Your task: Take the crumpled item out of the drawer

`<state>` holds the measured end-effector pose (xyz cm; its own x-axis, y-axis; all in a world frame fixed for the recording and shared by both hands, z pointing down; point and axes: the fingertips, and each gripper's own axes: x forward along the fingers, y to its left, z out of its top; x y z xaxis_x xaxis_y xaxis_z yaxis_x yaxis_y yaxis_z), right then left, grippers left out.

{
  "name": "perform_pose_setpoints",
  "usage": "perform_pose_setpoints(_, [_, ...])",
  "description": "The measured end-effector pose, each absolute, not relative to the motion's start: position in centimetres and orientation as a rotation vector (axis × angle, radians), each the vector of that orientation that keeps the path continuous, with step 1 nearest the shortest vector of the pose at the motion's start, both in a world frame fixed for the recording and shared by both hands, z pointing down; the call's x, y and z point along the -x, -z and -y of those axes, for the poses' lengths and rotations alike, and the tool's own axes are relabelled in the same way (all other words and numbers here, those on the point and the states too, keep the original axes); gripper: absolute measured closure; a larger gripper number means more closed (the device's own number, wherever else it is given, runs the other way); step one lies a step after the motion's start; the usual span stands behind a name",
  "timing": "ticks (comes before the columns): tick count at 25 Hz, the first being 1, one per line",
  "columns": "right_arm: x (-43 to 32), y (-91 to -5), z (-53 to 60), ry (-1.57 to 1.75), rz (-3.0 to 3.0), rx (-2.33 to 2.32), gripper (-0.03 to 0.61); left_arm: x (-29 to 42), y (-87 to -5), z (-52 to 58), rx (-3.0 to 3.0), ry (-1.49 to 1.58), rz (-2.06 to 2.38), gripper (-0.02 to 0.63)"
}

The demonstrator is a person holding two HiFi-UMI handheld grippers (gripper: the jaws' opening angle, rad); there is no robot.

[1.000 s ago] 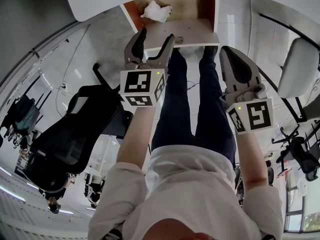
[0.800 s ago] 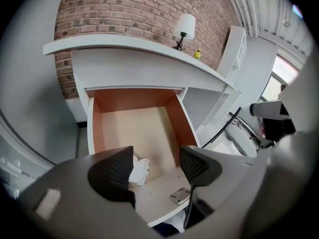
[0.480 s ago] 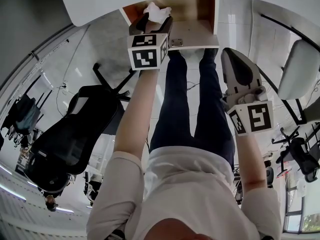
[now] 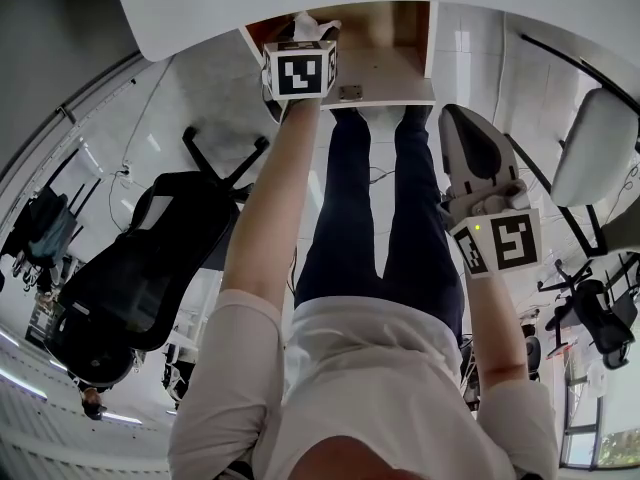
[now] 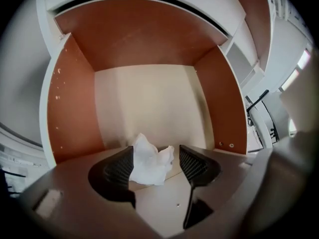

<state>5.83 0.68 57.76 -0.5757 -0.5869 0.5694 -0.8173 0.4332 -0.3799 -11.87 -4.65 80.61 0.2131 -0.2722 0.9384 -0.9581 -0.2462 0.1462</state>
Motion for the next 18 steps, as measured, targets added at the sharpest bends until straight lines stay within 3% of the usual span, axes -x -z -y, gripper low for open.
perform_pose_setpoints(9, [-6.0, -58.2, -0.4, -0.933, 2.336, -1.187, 0.577, 12.1, -83.5, 4.4, -1.608, -1.129, 1.166, 0.325])
perform_pose_setpoints(18, [-5.9, -58.6, -0.2, -0.951, 2.331, -1.178, 0.575, 12.8, -83.8, 4.6, -1.559, -1.083, 1.211, 0.368])
